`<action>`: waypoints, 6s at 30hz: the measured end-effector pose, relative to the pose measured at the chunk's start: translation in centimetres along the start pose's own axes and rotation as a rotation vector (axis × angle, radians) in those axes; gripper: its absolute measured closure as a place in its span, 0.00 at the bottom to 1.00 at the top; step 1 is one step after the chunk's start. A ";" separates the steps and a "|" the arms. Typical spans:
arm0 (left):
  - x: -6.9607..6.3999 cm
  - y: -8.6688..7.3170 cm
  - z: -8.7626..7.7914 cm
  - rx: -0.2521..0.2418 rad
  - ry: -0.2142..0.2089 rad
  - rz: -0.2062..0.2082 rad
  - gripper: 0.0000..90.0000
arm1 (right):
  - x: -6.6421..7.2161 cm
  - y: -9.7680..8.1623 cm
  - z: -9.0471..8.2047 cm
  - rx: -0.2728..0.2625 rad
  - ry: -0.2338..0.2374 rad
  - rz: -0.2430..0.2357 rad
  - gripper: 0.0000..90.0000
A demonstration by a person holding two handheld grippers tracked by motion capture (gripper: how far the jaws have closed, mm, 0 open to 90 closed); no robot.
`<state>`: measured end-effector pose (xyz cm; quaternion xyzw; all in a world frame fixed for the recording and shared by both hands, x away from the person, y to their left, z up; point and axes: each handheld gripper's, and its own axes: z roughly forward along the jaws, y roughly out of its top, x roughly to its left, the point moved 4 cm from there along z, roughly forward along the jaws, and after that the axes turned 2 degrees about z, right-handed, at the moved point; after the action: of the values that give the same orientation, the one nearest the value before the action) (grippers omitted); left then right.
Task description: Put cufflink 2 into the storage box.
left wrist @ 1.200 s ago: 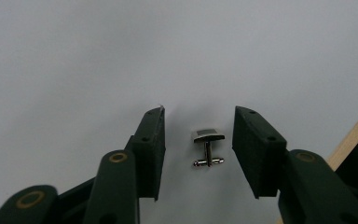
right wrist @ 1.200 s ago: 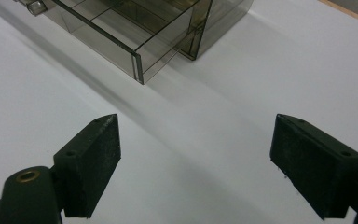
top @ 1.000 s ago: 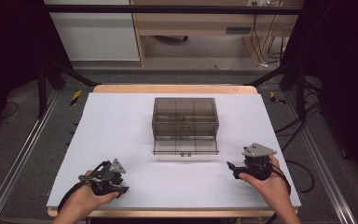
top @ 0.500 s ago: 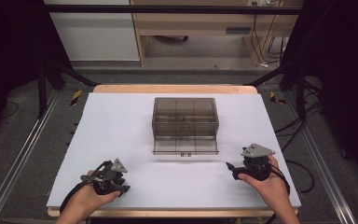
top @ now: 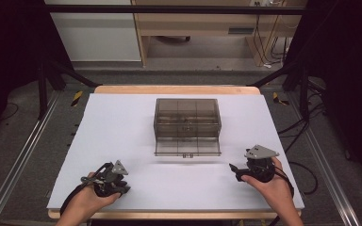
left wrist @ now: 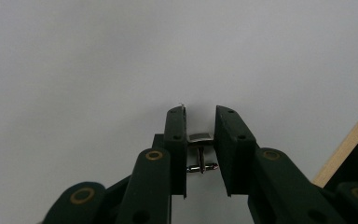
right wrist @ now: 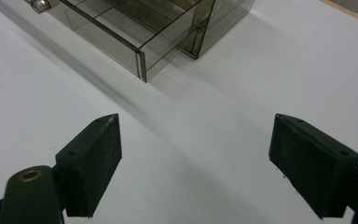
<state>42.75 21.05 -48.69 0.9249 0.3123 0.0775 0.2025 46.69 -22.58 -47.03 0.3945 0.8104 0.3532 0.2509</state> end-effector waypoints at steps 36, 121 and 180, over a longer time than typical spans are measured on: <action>4.1 6.7 -2.5 -0.154 -0.003 0.111 0.83 | 0.2 -0.7 0.8 0.095 -0.010 0.019 0.18; 0.1 21.7 5.3 -0.233 -0.078 0.297 0.83 | 0.0 -1.8 -0.4 0.109 -0.012 0.019 0.18; 2.9 11.0 -0.3 -0.403 0.021 0.129 0.12 | -0.6 -3.1 -2.0 0.305 0.033 0.031 0.57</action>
<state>50.93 14.98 -43.71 0.8830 0.2327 0.1609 0.3746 44.19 -25.17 -48.09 0.4346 0.8524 0.2363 0.1692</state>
